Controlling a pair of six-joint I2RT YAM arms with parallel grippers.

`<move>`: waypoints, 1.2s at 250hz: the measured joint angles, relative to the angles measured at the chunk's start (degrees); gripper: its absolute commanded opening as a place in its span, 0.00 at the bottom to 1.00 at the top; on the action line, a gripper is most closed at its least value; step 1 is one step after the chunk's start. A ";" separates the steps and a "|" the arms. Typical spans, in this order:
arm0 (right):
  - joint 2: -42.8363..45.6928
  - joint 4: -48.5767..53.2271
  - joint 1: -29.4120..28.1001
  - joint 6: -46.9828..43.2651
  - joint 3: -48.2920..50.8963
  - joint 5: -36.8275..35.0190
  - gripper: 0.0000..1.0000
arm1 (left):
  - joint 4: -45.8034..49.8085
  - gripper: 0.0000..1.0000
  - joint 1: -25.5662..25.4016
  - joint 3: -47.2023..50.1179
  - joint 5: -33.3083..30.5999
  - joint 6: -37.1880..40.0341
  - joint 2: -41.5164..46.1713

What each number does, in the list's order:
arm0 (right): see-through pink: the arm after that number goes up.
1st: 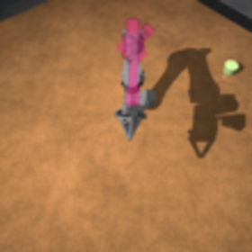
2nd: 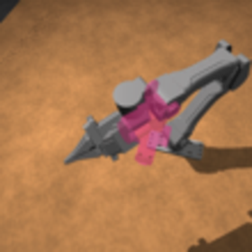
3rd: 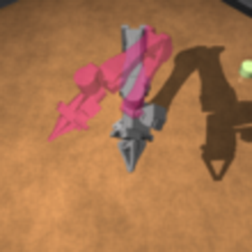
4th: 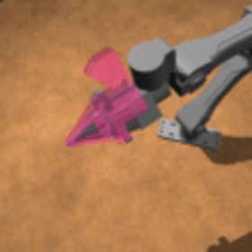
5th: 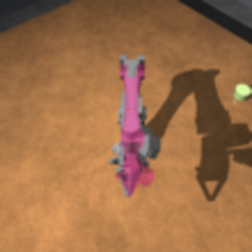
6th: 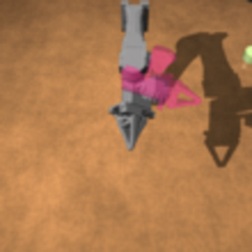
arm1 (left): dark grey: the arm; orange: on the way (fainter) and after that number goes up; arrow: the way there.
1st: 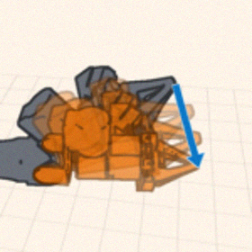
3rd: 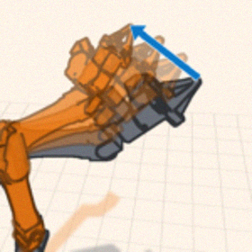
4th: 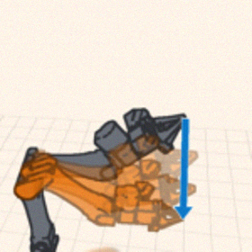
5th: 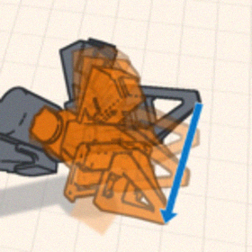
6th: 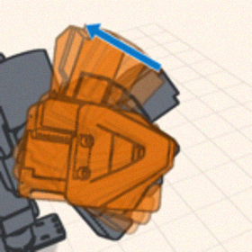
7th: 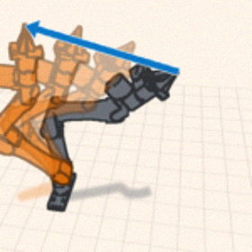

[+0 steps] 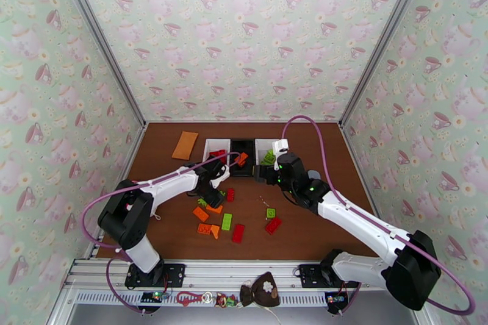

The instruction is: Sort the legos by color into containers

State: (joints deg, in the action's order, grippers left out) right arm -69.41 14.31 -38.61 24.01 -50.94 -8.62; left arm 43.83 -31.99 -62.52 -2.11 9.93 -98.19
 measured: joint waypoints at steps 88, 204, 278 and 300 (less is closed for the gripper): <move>0.00 -0.24 0.00 0.79 0.98 -0.02 0.84 | -1.40 0.65 0.79 -2.14 -0.02 -0.63 -4.70; 0.22 -0.22 0.00 0.83 1.07 -0.07 0.83 | -2.23 0.22 1.07 -2.25 -0.07 -3.50 -5.68; 2.40 -0.17 0.00 0.76 1.16 0.13 0.83 | -3.72 0.23 1.16 -0.55 -0.04 -5.33 -1.62; 3.93 -0.17 0.00 0.46 1.62 1.31 0.83 | -4.76 0.23 1.16 -0.02 0.02 -6.27 1.84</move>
State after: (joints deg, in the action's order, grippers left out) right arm -65.47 14.13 -38.61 24.47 -49.32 -7.31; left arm 39.07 -30.83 -62.54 -2.09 3.66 -96.36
